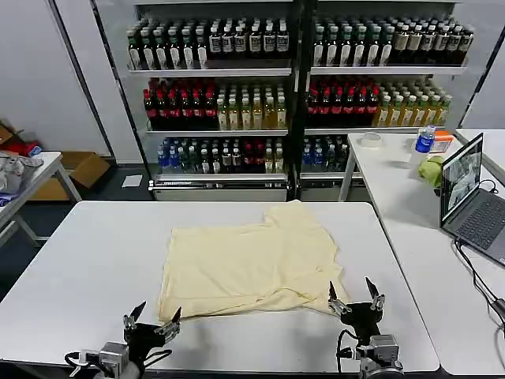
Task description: Fold and organize the clothes.
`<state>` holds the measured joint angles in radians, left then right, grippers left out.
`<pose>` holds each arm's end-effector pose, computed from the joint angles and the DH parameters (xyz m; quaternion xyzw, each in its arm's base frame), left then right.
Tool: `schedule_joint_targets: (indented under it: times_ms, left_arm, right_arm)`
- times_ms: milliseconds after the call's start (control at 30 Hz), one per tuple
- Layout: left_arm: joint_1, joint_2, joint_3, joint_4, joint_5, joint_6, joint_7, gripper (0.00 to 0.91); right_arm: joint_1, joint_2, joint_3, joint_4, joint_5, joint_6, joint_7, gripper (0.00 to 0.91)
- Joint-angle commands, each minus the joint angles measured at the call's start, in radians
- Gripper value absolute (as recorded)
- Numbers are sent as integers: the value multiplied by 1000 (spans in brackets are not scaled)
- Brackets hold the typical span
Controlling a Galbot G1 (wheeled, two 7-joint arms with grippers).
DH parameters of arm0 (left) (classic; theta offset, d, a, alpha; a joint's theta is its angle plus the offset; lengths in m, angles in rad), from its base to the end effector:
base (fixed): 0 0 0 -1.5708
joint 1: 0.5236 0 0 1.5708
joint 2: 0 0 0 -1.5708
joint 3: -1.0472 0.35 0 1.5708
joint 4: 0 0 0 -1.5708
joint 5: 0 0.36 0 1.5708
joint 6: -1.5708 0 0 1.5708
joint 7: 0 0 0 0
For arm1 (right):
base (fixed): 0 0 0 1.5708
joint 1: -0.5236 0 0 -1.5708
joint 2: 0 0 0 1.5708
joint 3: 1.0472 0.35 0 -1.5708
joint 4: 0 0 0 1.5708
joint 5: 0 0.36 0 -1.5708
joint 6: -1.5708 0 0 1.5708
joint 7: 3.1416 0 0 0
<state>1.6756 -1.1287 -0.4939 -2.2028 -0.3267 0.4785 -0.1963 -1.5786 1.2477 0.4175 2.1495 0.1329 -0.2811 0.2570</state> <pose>0.1597 0.0510 -0.2741 -0.0387 -0.9644 -0.0655 0.2531 0.1797 -0.0183 -0.2858 -0.0043 -0.9893 0.0775 0.1237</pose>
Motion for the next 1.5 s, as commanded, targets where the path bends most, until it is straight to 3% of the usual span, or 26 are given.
schedule_joint_targets:
  times_ms: [33,67,100,133,200,400,1500]
  left_arm:
    - [47,-10,-2,-19,-41,49,-10,856]
    - [43,-11,-1,-19,-48,53,-10,756]
    - [39,-11,0,-18,-59,54,-10,756]
    - [34,-12,2,-18,-66,54,-10,453]
    - [27,-12,3,-10,-74,56,-11,282]
    - [7,-8,3,17,-98,57,-9,131]
    - [-46,2,-19,32,-133,33,-1,111]
  right_arm:
    - [-20,0,9,11,-2,5,0,907]
    - [-20,0,8,12,-2,5,-1,907]
    - [-21,-1,8,13,-3,5,-1,907]
    - [-22,-2,7,15,-3,5,-1,907]
    - [-23,-3,6,15,-3,5,-1,907]
    - [-27,-5,4,16,-3,7,-1,907]
    - [-33,1,9,7,-9,15,1,907]
